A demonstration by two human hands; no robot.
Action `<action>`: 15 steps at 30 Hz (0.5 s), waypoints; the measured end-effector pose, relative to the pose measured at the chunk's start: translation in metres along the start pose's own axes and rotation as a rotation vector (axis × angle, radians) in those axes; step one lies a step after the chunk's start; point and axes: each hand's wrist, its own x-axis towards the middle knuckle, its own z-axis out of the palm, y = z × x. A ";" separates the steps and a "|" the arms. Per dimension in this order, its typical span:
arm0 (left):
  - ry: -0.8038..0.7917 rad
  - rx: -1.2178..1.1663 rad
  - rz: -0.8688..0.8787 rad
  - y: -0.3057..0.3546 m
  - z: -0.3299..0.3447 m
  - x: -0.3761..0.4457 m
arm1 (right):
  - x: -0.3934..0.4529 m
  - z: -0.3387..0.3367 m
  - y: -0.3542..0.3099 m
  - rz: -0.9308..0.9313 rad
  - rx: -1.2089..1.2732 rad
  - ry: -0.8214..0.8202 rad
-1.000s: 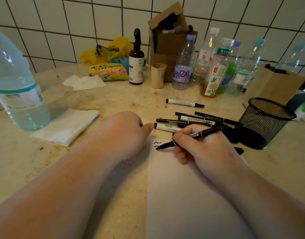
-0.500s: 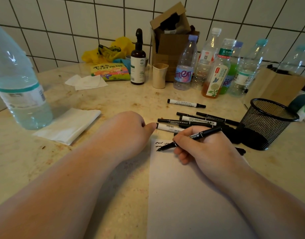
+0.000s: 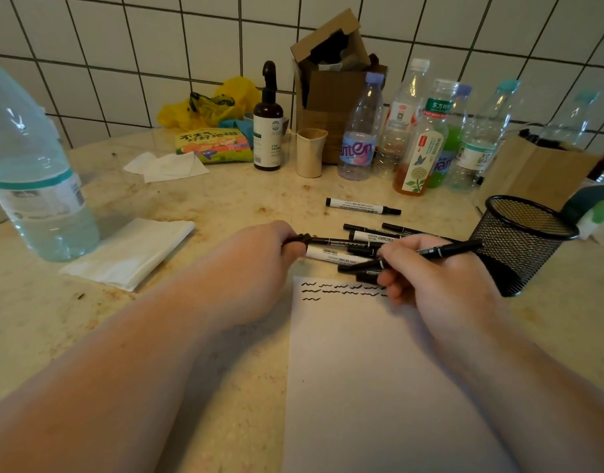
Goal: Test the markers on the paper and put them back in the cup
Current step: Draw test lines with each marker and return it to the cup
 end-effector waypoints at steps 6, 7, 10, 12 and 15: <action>0.003 -0.047 0.057 0.001 0.001 -0.001 | 0.001 -0.002 -0.011 -0.005 0.338 -0.016; 0.000 -0.053 0.057 0.002 0.001 -0.001 | 0.001 -0.002 -0.013 0.011 0.403 -0.037; -0.005 -0.066 0.073 0.004 0.001 -0.002 | 0.001 -0.002 -0.015 0.044 0.475 -0.069; -0.004 -0.063 0.090 0.005 0.001 -0.003 | 0.001 -0.001 -0.014 0.050 0.480 -0.068; -0.003 -0.077 0.104 0.008 0.001 -0.005 | 0.000 0.001 -0.015 0.050 0.470 -0.064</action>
